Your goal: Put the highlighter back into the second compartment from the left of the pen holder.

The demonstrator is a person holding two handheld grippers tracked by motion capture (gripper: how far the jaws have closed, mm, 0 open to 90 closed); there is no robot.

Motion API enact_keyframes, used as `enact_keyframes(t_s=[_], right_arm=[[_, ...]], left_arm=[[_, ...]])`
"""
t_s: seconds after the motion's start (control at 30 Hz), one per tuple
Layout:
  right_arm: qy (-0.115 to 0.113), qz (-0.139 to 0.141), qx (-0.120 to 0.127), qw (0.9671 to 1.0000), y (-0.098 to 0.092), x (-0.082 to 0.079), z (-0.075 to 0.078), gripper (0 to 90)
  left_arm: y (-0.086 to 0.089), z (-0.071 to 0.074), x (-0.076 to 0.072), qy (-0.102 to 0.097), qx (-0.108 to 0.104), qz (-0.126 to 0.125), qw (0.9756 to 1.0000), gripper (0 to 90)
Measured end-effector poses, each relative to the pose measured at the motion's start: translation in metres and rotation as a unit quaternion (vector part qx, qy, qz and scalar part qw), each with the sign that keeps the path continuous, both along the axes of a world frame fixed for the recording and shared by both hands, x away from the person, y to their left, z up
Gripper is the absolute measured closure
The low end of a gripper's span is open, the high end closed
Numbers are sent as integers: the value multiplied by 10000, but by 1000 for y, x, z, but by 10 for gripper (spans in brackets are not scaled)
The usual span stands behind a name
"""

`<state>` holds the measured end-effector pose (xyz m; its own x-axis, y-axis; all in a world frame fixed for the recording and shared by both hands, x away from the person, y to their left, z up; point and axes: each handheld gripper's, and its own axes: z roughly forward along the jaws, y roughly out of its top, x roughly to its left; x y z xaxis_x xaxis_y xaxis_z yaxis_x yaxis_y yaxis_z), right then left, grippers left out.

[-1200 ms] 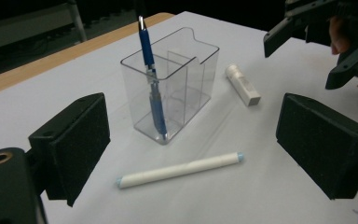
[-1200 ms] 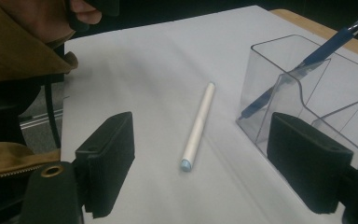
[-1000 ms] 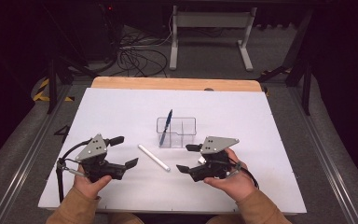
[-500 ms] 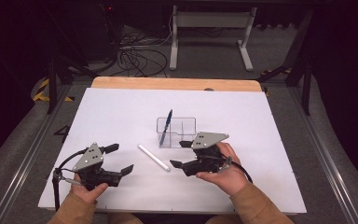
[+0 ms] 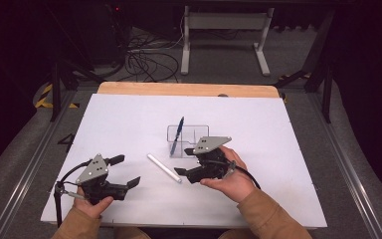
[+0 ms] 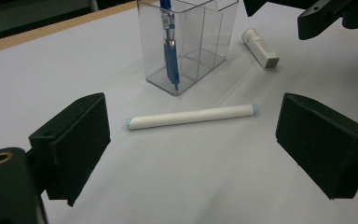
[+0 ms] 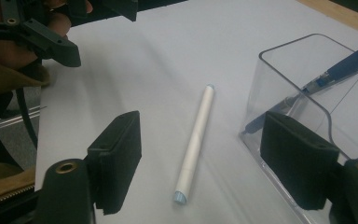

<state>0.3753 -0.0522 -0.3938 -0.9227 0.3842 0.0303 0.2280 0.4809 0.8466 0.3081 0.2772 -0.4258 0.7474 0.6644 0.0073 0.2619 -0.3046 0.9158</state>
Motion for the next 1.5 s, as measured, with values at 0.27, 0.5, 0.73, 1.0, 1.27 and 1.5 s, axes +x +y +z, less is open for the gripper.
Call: enact_keyframes(t_s=[0.27,0.5,0.73,1.0,1.27,1.5], right_arm=[[396,-132,-358,9985,10,7,2,411],[777,-239,-422,9958,25,15,0,451],[781,-274,-683,9942,41,19,-2,455],[798,-341,-895,9922,55,22,-8,483],[768,-446,-1146,9894,67,25,-15,521],[727,-451,-1401,9864,77,27,-23,549]], left_arm=[[1,-1,1,29,-2,41,10000,108],[3,-1,2,11,13,82,10000,109],[4,-1,3,21,-18,102,9999,109],[7,-2,2,-4,88,1,10000,55],[11,-1,0,-38,36,-30,10000,50],[11,-1,0,-52,132,71,9999,51]])
